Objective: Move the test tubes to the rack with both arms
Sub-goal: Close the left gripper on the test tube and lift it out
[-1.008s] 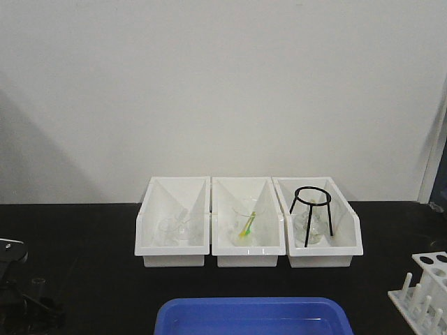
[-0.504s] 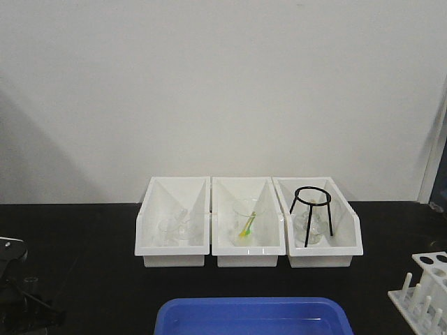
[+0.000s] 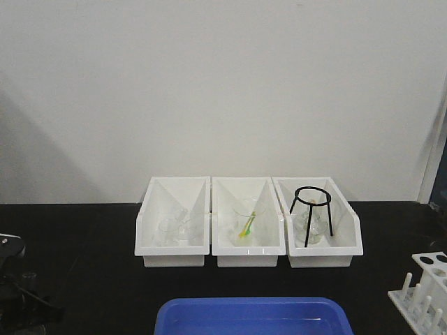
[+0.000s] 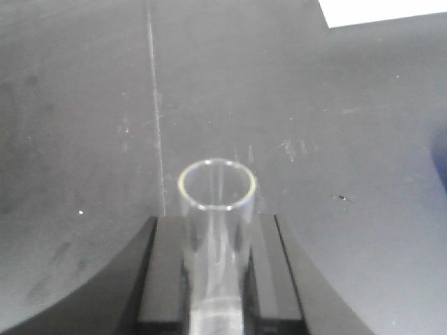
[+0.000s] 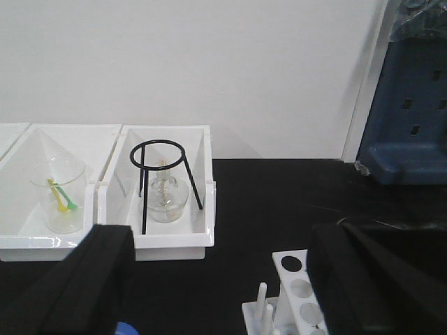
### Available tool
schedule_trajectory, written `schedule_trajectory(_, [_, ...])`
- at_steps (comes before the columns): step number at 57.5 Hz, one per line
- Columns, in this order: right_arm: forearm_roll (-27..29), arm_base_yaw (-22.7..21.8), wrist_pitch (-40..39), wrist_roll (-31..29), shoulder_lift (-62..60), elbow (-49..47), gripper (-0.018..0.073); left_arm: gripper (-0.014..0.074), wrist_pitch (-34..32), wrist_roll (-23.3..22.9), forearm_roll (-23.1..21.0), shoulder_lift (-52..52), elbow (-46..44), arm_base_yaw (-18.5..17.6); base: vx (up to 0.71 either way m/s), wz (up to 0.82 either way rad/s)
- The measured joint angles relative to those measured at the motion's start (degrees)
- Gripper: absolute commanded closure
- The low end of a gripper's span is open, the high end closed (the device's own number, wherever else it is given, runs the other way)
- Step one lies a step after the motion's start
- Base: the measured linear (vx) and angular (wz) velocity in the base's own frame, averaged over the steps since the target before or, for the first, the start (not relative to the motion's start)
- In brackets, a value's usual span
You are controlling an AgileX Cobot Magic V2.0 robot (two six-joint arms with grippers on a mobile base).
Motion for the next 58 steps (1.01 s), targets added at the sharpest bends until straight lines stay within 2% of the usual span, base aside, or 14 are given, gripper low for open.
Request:
schedule_trajectory(27, [0.0,0.0,0.7,0.0,0.0,0.0,-0.0009,0.0617,0.5,0.0,0.0,-17.9,0.0,0.0,0.0,0.0])
schedule_trajectory(34, [0.0,0.0,1.5,0.0,0.0,0.0,-0.0009,0.0617,-0.6,0.0,0.0,-22.4,0.0,-1.2,0.0,0.0])
schedule_trajectory(44, [0.0,0.0,2.0,0.0,0.0,0.0,-0.0009,0.0617,-4.4,0.0,0.0,-25.6,0.0,-6.3,0.0,0.0])
schedule_trajectory(58, [0.0,0.0,2.0,-0.1,0.0,0.0,-0.0009,0.0617,-12.4,-0.1,0.0,-24.7,0.0,-17.3,0.0,0.0])
